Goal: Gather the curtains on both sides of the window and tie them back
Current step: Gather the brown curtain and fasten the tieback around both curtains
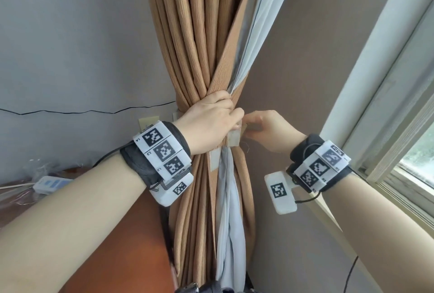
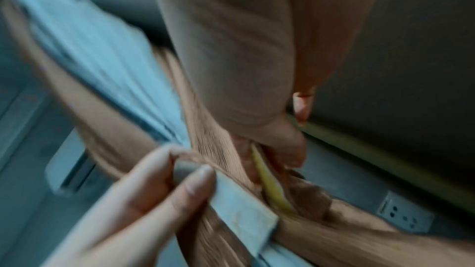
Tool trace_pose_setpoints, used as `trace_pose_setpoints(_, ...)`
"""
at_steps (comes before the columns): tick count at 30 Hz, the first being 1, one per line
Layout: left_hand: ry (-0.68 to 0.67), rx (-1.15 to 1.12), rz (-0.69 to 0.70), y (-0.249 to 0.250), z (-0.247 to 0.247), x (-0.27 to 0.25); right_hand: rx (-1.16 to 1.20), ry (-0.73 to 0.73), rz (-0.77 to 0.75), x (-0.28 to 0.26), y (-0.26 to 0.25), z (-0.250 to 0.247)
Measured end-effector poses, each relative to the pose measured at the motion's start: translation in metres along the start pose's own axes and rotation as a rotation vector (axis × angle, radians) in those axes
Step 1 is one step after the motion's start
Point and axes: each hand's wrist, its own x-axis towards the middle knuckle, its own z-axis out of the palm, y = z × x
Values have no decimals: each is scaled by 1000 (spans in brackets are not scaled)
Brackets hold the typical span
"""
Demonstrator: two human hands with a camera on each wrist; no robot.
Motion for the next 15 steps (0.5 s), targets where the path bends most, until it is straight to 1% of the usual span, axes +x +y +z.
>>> trace_pose_setpoints(1, 3, 13, -5, 0, 0, -1, -68, 7, -73, 4, 1, 2)
trace_pose_setpoints(5, 8, 25, -39, -1, 0, -5, -320, 45, -238, 15, 8, 1)
trace_pose_setpoints(7, -17, 3, -78, -5, -3, -9, -446, 80, -278, 19, 13, -1)
trace_pose_setpoints(9, -49, -7, -121, -9, -6, -12, -486, 94, -312, 21, 11, -6)
trace_pose_setpoints(11, -87, -14, -170, -15, -10, -15, -423, 39, -378, 21, 6, -11)
trace_pose_setpoints(12, -101, -13, -198, -18, -12, -17, -373, -19, -391, 22, 2, -12)
trace_pose_setpoints(13, -111, -11, -228, -21, -13, -18, -316, -87, -391, 23, 0, -12)
trace_pose_setpoints(15, -122, -11, -285, -27, -16, -21, -208, -258, -312, 27, -5, -13)
